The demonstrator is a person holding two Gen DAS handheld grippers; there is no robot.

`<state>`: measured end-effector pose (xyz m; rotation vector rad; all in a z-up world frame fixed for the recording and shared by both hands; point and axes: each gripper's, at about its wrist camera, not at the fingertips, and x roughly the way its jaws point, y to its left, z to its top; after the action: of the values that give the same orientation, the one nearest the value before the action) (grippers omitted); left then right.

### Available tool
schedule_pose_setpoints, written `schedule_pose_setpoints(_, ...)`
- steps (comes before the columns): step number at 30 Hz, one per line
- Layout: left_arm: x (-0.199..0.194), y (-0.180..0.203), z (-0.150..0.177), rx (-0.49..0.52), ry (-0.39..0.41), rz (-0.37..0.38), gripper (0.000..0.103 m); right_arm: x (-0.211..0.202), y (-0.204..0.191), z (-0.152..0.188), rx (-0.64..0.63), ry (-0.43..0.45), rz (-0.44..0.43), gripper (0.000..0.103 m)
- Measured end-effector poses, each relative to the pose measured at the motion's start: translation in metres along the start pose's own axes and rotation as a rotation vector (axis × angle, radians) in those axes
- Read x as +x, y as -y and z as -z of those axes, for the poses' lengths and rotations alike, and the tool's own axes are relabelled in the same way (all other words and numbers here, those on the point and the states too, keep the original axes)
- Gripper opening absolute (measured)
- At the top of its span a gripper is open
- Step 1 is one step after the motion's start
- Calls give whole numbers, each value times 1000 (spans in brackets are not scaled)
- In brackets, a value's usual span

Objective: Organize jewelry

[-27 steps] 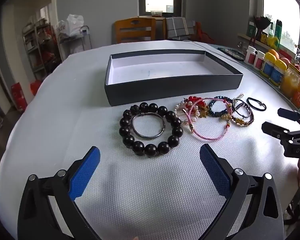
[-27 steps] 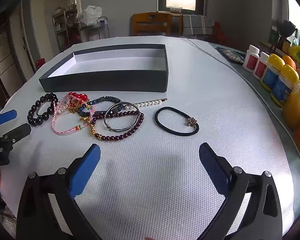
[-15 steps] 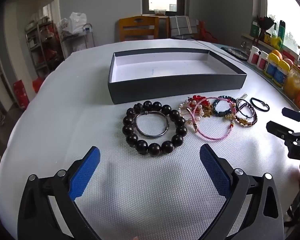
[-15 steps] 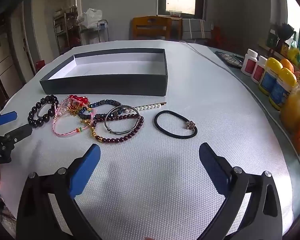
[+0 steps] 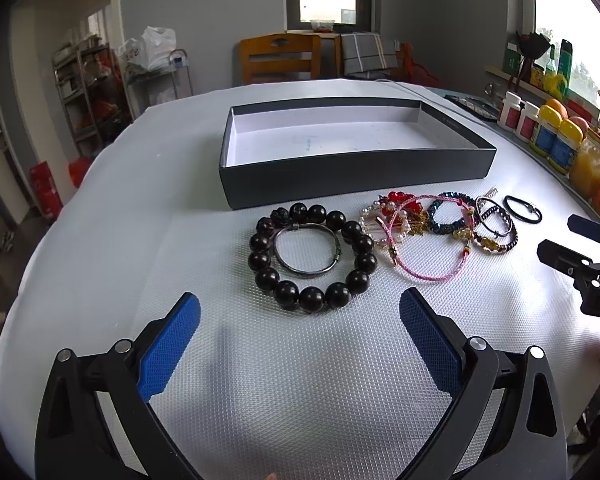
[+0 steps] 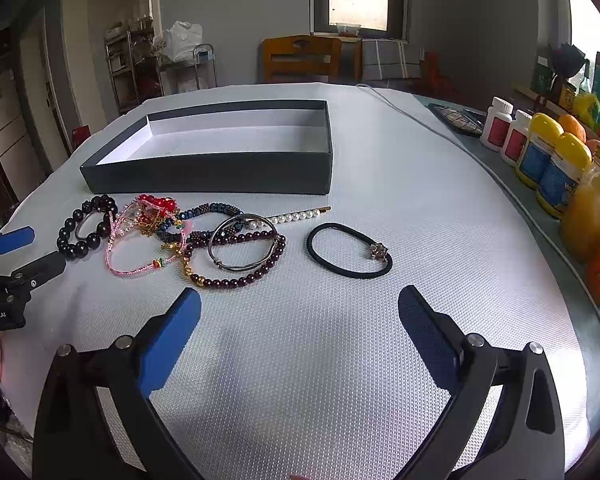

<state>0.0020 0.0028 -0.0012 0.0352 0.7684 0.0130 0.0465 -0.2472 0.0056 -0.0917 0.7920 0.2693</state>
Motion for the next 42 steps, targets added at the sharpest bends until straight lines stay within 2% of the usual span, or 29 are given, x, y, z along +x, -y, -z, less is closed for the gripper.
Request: schedule_pose_setpoints(42, -3, -1, -1, -6, 8, 3, 101, -4, 2, 0, 18, 19, -5, 97)
